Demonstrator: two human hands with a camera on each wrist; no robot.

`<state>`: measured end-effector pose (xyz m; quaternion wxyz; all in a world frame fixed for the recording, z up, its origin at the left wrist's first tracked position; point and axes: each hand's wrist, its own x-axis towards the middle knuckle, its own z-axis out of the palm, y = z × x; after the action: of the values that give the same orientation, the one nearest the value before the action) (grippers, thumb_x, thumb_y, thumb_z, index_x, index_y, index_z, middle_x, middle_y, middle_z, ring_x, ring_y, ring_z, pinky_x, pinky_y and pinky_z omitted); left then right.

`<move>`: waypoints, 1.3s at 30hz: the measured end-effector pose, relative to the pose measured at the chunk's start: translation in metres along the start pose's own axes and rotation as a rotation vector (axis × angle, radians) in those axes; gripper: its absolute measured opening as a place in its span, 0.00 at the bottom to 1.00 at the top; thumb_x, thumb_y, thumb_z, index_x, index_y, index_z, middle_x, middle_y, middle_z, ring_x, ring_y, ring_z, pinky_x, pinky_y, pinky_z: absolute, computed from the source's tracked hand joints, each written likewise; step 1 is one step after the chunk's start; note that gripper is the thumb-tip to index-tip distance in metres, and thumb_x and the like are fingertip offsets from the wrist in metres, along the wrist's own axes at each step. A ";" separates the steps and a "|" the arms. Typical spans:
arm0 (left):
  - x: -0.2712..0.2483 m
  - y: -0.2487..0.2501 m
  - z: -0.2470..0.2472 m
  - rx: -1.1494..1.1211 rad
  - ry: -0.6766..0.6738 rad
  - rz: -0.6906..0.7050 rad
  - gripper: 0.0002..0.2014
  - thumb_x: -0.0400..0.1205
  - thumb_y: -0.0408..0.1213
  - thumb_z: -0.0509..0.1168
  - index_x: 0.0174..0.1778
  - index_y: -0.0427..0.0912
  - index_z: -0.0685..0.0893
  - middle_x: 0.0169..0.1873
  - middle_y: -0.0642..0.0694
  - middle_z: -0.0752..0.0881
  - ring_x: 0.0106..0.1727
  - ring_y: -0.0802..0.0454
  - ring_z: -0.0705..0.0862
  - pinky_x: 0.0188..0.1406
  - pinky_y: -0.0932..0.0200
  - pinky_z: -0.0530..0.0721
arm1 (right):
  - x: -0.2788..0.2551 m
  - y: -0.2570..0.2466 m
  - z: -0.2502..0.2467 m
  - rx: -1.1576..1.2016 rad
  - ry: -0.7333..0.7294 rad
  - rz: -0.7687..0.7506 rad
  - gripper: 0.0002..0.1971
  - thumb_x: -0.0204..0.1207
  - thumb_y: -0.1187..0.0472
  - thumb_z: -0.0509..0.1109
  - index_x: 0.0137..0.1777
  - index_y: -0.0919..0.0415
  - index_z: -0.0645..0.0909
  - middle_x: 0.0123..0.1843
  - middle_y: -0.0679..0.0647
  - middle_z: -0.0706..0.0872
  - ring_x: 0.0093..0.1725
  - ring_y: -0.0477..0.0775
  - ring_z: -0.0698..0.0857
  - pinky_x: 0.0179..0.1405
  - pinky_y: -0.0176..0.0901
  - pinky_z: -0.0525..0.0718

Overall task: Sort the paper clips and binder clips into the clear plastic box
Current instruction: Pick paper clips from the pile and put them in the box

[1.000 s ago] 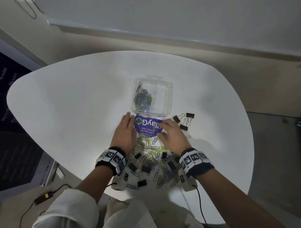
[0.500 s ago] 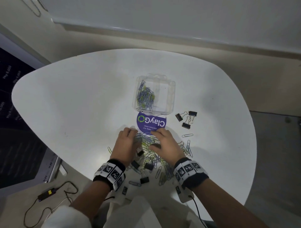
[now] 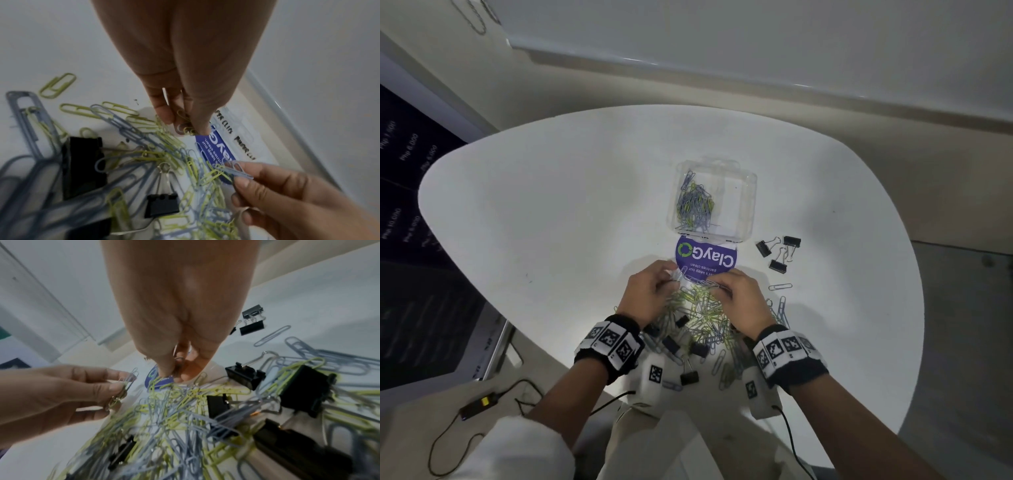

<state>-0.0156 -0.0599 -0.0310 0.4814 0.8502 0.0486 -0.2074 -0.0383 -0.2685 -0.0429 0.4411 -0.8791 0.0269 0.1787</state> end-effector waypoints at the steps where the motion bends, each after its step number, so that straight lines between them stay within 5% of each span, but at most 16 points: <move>1: 0.000 0.000 -0.001 -0.030 -0.016 -0.020 0.14 0.80 0.31 0.69 0.60 0.46 0.84 0.44 0.50 0.87 0.45 0.59 0.85 0.46 0.81 0.74 | 0.001 0.000 0.000 0.041 0.012 0.033 0.13 0.80 0.67 0.71 0.62 0.61 0.87 0.58 0.55 0.85 0.56 0.50 0.84 0.55 0.23 0.79; 3: 0.000 0.000 -0.001 -0.163 -0.069 -0.119 0.14 0.83 0.33 0.65 0.63 0.47 0.84 0.51 0.52 0.87 0.50 0.59 0.84 0.54 0.71 0.77 | 0.000 -0.003 -0.001 0.155 0.026 0.136 0.12 0.82 0.66 0.68 0.61 0.62 0.87 0.57 0.55 0.84 0.53 0.48 0.84 0.48 0.17 0.77; 6: 0.001 0.008 0.000 -0.405 -0.091 -0.325 0.09 0.82 0.35 0.59 0.49 0.45 0.86 0.48 0.50 0.87 0.47 0.50 0.84 0.54 0.52 0.81 | -0.002 -0.012 -0.003 0.360 0.019 0.329 0.09 0.83 0.64 0.65 0.54 0.60 0.88 0.49 0.52 0.86 0.44 0.48 0.84 0.42 0.29 0.82; 10: 0.000 0.026 0.002 -0.777 -0.102 -0.466 0.10 0.80 0.31 0.51 0.37 0.37 0.76 0.33 0.41 0.79 0.28 0.49 0.78 0.27 0.59 0.74 | 0.006 -0.021 -0.001 0.651 0.031 0.578 0.11 0.80 0.68 0.60 0.41 0.65 0.83 0.37 0.57 0.85 0.31 0.50 0.80 0.29 0.39 0.78; 12: -0.001 0.031 0.001 -0.860 -0.111 -0.509 0.11 0.79 0.36 0.50 0.32 0.39 0.73 0.30 0.39 0.78 0.25 0.48 0.75 0.24 0.60 0.69 | 0.008 -0.026 -0.002 0.675 0.033 0.641 0.09 0.75 0.62 0.62 0.37 0.64 0.82 0.37 0.57 0.84 0.30 0.51 0.78 0.30 0.41 0.75; 16: -0.003 0.024 0.000 -0.429 -0.071 -0.403 0.19 0.83 0.52 0.54 0.30 0.45 0.70 0.28 0.46 0.74 0.29 0.48 0.70 0.33 0.56 0.69 | 0.001 -0.028 0.003 0.119 0.020 0.244 0.14 0.73 0.47 0.74 0.51 0.56 0.82 0.48 0.49 0.84 0.47 0.47 0.80 0.45 0.36 0.78; 18: -0.006 0.018 -0.001 -0.109 -0.060 -0.218 0.17 0.85 0.48 0.54 0.32 0.43 0.72 0.29 0.47 0.75 0.33 0.48 0.72 0.38 0.53 0.70 | 0.000 -0.023 0.009 -0.145 -0.040 0.106 0.23 0.69 0.43 0.79 0.59 0.53 0.80 0.56 0.48 0.79 0.58 0.48 0.75 0.56 0.40 0.77; 21: -0.011 0.011 -0.004 0.054 -0.065 -0.117 0.11 0.85 0.38 0.54 0.41 0.41 0.79 0.36 0.48 0.82 0.41 0.50 0.79 0.43 0.57 0.75 | 0.001 -0.017 0.016 -0.297 -0.077 0.053 0.18 0.74 0.52 0.78 0.60 0.56 0.81 0.60 0.53 0.76 0.63 0.55 0.72 0.64 0.44 0.76; 25: -0.015 0.002 -0.009 0.227 -0.105 -0.054 0.05 0.83 0.46 0.60 0.47 0.49 0.76 0.39 0.51 0.82 0.42 0.50 0.81 0.40 0.54 0.77 | -0.003 -0.012 0.021 -0.234 -0.011 0.056 0.09 0.78 0.57 0.74 0.55 0.58 0.83 0.60 0.53 0.76 0.63 0.52 0.72 0.62 0.37 0.74; 30: -0.011 -0.010 -0.006 0.576 -0.136 0.078 0.15 0.78 0.48 0.69 0.56 0.45 0.76 0.51 0.47 0.81 0.50 0.45 0.81 0.42 0.56 0.76 | -0.006 -0.012 0.017 -0.052 0.003 0.066 0.06 0.80 0.57 0.73 0.46 0.57 0.80 0.48 0.53 0.83 0.51 0.52 0.82 0.51 0.40 0.81; 34: -0.009 -0.011 -0.003 0.542 -0.118 0.143 0.09 0.81 0.40 0.66 0.48 0.36 0.79 0.48 0.41 0.80 0.48 0.41 0.80 0.44 0.54 0.76 | -0.007 -0.012 0.009 0.082 -0.044 0.092 0.05 0.80 0.59 0.72 0.50 0.60 0.81 0.44 0.49 0.88 0.46 0.46 0.86 0.45 0.33 0.82; 39: -0.004 -0.018 0.001 0.359 -0.118 0.092 0.05 0.84 0.35 0.62 0.43 0.43 0.75 0.44 0.47 0.76 0.49 0.47 0.76 0.46 0.61 0.69 | -0.006 -0.010 0.007 0.200 -0.071 0.161 0.09 0.83 0.63 0.69 0.60 0.58 0.85 0.54 0.47 0.89 0.51 0.41 0.85 0.50 0.29 0.78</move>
<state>-0.0243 -0.0507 -0.0438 0.3330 0.9101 -0.0565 -0.2402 -0.0437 -0.2580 -0.0374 0.5113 -0.8189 0.0993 0.2410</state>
